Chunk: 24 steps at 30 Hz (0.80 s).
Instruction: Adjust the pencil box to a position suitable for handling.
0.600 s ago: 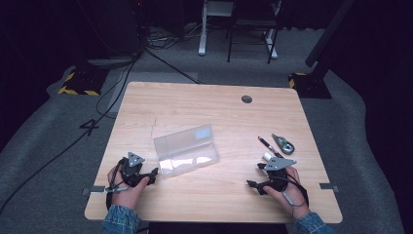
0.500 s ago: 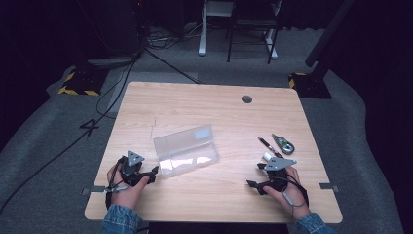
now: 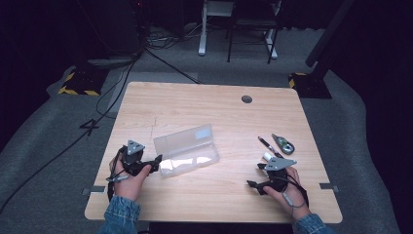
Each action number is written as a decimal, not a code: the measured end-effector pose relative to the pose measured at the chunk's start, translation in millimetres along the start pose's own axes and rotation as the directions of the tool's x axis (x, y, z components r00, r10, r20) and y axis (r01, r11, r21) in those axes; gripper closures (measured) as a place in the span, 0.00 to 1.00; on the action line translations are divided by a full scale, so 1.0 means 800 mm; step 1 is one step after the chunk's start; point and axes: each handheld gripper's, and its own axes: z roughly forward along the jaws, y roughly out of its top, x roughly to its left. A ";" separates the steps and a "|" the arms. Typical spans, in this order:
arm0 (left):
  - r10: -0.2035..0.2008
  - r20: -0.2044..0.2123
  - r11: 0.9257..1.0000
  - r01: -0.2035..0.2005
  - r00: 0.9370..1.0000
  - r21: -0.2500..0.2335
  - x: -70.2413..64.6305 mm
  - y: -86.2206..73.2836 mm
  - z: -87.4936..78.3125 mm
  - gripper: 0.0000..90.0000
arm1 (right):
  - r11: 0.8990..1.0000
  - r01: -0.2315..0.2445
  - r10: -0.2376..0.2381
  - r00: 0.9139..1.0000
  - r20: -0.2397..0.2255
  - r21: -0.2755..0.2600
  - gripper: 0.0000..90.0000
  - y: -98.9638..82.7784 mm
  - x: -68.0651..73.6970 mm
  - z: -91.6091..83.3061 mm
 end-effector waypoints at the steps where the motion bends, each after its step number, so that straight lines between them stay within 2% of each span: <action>1: 0.006 -0.001 1.000 -0.006 1.000 0.011 0.000 0.001 0.004 0.24 | 1.000 0.000 0.000 1.000 0.000 0.000 0.20 0.000 0.000 0.000; 3: -0.008 0.009 1.000 0.008 1.000 0.015 -0.002 0.002 0.010 0.24 | 1.000 -0.001 0.001 1.000 -0.001 0.000 0.20 0.000 0.000 0.000; 12: 0.004 0.031 0.995 -0.007 1.000 0.101 -0.011 0.003 0.026 0.27 | 1.000 -0.001 0.001 1.000 -0.001 0.000 0.20 0.000 0.000 0.000; 15: 0.011 0.026 0.990 -0.015 1.000 0.142 -0.014 0.001 0.032 0.29 | 1.000 0.000 0.000 1.000 -0.001 0.000 0.20 0.000 0.000 0.000; 17: 0.033 0.022 0.984 -0.036 0.999 0.176 -0.016 -0.002 0.034 0.29 | 1.000 0.000 0.000 1.000 -0.001 0.000 0.20 0.000 0.000 0.000; 19: 0.037 0.025 0.979 -0.042 0.999 0.198 -0.018 -0.006 0.036 0.31 | 1.000 0.005 -0.005 1.000 -0.002 0.001 0.20 0.000 0.000 0.000; 20: 0.045 0.030 0.975 -0.050 0.999 0.217 -0.020 -0.007 0.036 0.31 | 1.000 0.005 -0.005 1.000 -0.004 0.000 0.20 0.000 0.000 0.000; 24: 0.080 0.033 0.971 -0.085 0.996 0.225 -0.023 -0.010 0.037 0.33 | 1.000 0.006 -0.006 1.000 -0.004 0.001 0.20 0.000 0.000 0.000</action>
